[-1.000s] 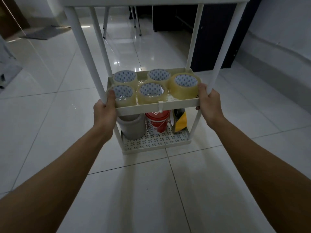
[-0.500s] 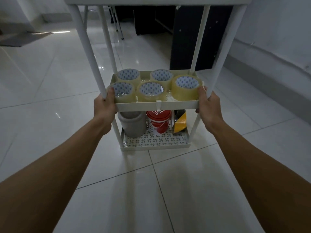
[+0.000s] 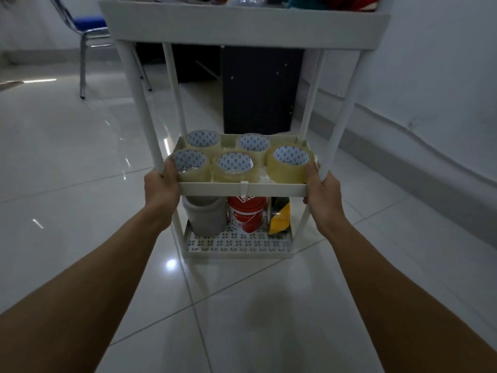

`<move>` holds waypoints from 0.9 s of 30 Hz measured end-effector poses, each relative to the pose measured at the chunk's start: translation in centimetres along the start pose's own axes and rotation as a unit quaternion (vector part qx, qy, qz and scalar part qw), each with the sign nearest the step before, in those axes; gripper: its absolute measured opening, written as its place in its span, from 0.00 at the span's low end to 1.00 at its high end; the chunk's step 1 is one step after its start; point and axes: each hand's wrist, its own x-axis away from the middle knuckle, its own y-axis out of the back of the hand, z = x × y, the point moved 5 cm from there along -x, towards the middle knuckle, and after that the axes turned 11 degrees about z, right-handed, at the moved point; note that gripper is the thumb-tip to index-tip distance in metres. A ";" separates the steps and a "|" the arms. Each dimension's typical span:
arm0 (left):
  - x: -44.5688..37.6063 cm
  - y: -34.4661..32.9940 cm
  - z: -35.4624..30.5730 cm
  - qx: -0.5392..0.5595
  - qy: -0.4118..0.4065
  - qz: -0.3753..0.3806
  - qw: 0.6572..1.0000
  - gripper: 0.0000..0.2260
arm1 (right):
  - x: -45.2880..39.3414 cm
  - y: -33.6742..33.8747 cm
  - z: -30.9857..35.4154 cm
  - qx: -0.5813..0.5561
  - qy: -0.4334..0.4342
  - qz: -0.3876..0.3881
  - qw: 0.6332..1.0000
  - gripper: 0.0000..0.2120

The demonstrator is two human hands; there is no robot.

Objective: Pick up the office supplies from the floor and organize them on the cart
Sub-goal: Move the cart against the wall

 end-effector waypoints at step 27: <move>-8.3 -16.2 -2.9 0.007 -0.001 0.112 0.994 0.15 | -9.2 10.6 -2.0 -0.018 -0.030 -0.080 0.996 0.18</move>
